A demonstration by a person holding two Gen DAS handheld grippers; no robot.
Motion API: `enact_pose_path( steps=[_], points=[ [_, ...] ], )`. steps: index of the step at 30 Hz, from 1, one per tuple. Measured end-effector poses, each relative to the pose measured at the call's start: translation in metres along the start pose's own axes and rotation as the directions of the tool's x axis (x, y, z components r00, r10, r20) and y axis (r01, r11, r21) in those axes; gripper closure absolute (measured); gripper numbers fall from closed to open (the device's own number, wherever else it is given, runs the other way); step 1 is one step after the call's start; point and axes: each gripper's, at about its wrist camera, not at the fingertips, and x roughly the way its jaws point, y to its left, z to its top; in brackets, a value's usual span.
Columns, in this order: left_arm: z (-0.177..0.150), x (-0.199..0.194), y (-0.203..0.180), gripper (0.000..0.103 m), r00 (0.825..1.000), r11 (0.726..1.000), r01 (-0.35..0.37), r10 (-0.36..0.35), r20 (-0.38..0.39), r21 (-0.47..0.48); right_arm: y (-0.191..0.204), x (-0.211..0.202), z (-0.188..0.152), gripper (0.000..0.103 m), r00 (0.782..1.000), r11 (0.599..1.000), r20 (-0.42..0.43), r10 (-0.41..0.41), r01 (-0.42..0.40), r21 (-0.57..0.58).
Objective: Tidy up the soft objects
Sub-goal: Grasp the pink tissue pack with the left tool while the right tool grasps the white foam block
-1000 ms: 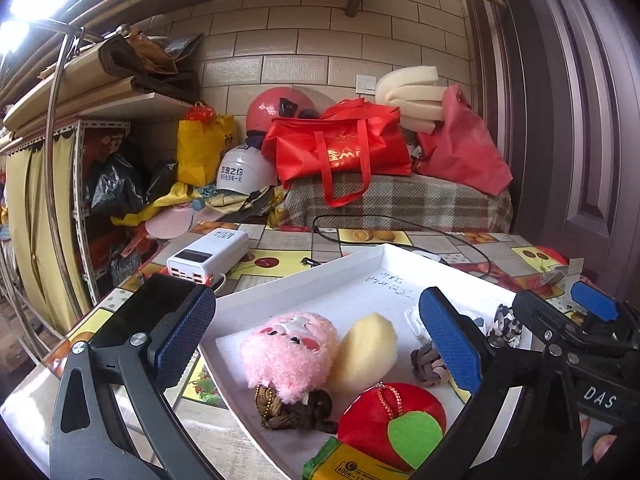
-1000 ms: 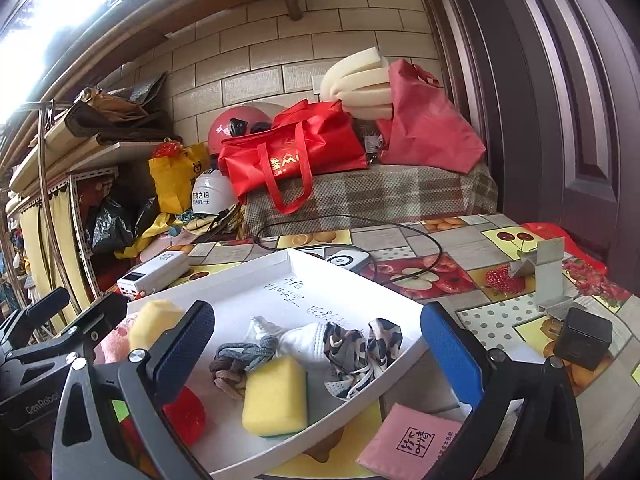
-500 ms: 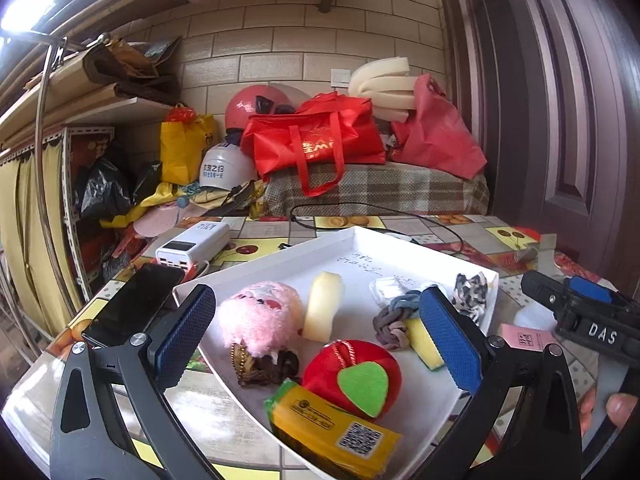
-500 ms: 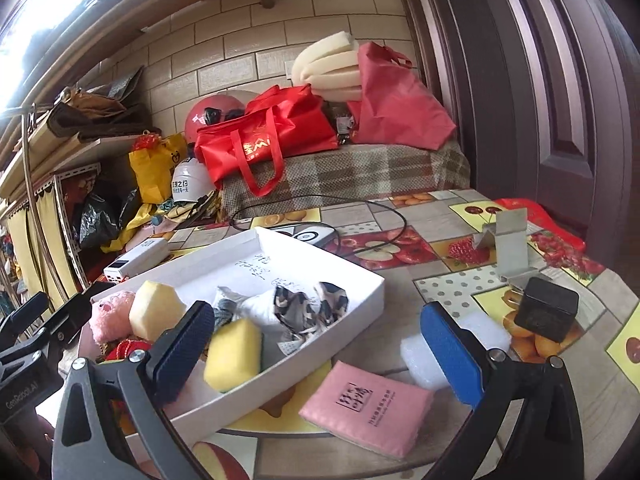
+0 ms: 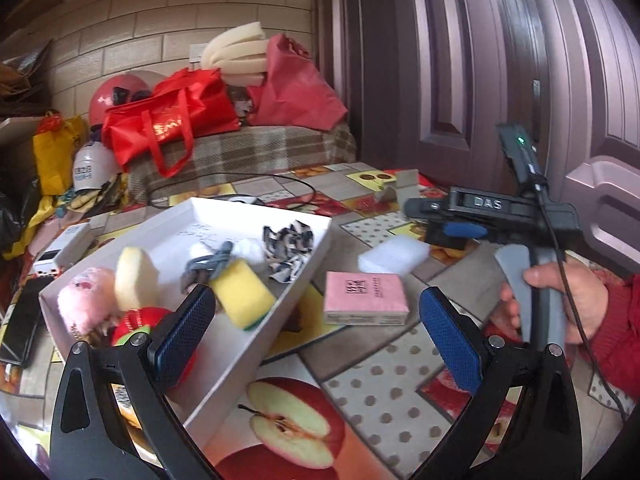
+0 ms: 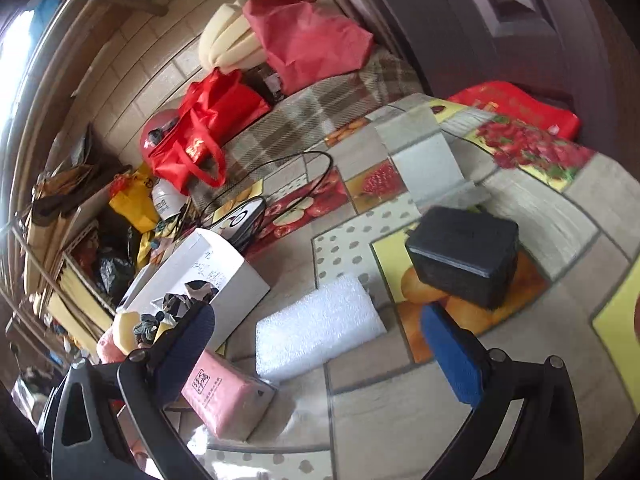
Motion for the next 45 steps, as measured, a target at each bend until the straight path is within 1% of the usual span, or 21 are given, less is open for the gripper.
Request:
enact_pose_path(
  steps=[2, 4, 5, 6, 8, 10, 12, 16, 20, 23, 26, 27, 31, 33, 34, 35, 37, 38, 40, 42, 45],
  points=[
    [0.002, 0.010, -0.011, 0.000, 0.999, 0.999, 0.024, -0.023, -0.048, 0.028, 0.014, 0.011, 0.006, 0.000, 0.999, 0.993, -0.040, 0.029, -0.034, -0.112],
    [0.001, 0.023, -0.020, 0.000, 0.992, 0.997, 0.052, -0.045, -0.115, 0.059, 0.030, 0.032, 0.008, 0.000, 0.992, 0.977, -0.124, 0.032, -0.057, -0.205],
    [0.001, 0.030, -0.024, 0.000, 0.987, 0.995, 0.070, -0.058, -0.152, 0.071, 0.033, 0.044, 0.009, 0.000, 0.986, 0.971, -0.163, 0.028, -0.066, -0.230],
    [0.001, 0.036, -0.026, 0.000, 0.980, 0.993, 0.085, -0.069, -0.187, 0.076, 0.036, 0.054, 0.010, 0.000, 0.981, 0.967, -0.193, 0.027, -0.074, -0.242],
    [-0.001, 0.049, -0.028, 0.000, 0.963, 0.991, 0.113, -0.092, -0.254, 0.072, 0.036, 0.065, 0.015, 0.000, 0.978, 0.964, -0.205, 0.021, -0.075, -0.256],
    [-0.004, 0.062, -0.027, 0.000, 0.941, 0.989, 0.141, -0.121, -0.316, 0.043, 0.039, 0.073, 0.018, 0.000, 0.975, 0.957, -0.223, 0.023, -0.086, -0.277],
    [-0.005, 0.073, -0.023, 0.001, 0.923, 0.988, 0.152, -0.146, -0.355, -0.009, 0.039, 0.082, 0.017, 0.000, 0.963, 0.952, -0.268, 0.021, -0.101, -0.289],
    [-0.001, 0.079, -0.016, 0.001, 0.931, 0.987, 0.133, -0.156, -0.331, -0.091, 0.042, 0.083, 0.013, 0.000, 0.948, 0.929, -0.317, 0.022, -0.137, -0.344],
    [0.004, 0.089, -0.022, 0.001, 0.929, 0.988, 0.131, -0.151, -0.337, -0.082, 0.039, 0.068, 0.007, 0.000, 0.928, 0.920, -0.367, 0.071, -0.203, -0.335],
    [0.006, 0.096, -0.026, 0.001, 0.925, 0.988, 0.140, -0.151, -0.348, -0.059, 0.032, 0.045, -0.003, 0.000, 0.901, 0.919, -0.413, 0.132, -0.267, -0.289],
    [0.008, 0.103, -0.031, 0.001, 0.922, 0.988, 0.147, -0.151, -0.358, -0.038, 0.025, 0.016, -0.013, 0.000, 0.867, 0.914, -0.459, 0.195, -0.330, -0.234],
    [0.009, 0.106, -0.032, 0.001, 0.921, 0.989, 0.147, -0.149, -0.359, -0.033, 0.020, 0.006, -0.013, 0.000, 0.868, 0.919, -0.451, 0.209, -0.332, -0.213],
    [0.014, 0.119, -0.040, 0.001, 0.919, 0.988, 0.154, -0.146, -0.367, -0.009, -0.007, -0.034, -0.007, 0.000, 0.909, 0.947, -0.334, 0.251, -0.301, -0.108],
    [0.016, 0.127, -0.046, 0.001, 0.913, 0.986, 0.164, -0.147, -0.380, 0.013, -0.016, -0.046, -0.006, 0.000, 0.923, 0.956, -0.293, 0.248, -0.283, -0.081],
    [0.017, 0.129, -0.050, 0.001, 0.909, 0.982, 0.187, -0.163, -0.383, 0.026, -0.022, -0.049, -0.006, 0.000, 0.931, 0.961, -0.276, 0.239, -0.268, -0.072],
    [0.017, 0.128, -0.054, 0.013, 0.900, 0.971, 0.234, -0.203, -0.385, 0.036, -0.026, -0.049, -0.005, 0.000, 0.935, 0.964, -0.269, 0.233, -0.258, -0.060],
    [0.016, 0.120, -0.060, 0.029, 0.886, 0.949, 0.312, -0.274, -0.374, 0.045, -0.035, -0.045, -0.004, 0.000, 0.935, 0.969, -0.269, 0.230, -0.246, -0.028],
    [0.014, 0.117, -0.063, 0.031, 0.876, 0.940, 0.338, -0.296, -0.381, 0.049, -0.038, -0.043, -0.003, 0.000, 0.934, 0.969, -0.268, 0.235, -0.248, -0.016],
    [0.012, 0.111, -0.068, 0.031, 0.871, 0.931, 0.360, -0.311, -0.380, 0.063, -0.041, -0.042, -0.003, 0.000, 0.930, 0.966, -0.273, 0.245, -0.259, -0.017],
    [0.010, 0.105, -0.073, 0.031, 0.868, 0.926, 0.370, -0.317, -0.383, 0.074, -0.043, -0.040, -0.002, 0.000, 0.933, 0.968, -0.275, 0.233, -0.251, -0.030],
    [0.005, 0.096, -0.075, 0.031, 0.857, 0.921, 0.384, -0.332, -0.394, 0.060, -0.043, -0.037, -0.001, 0.000, 0.929, 0.965, -0.277, 0.246, -0.262, -0.024]
  ],
)
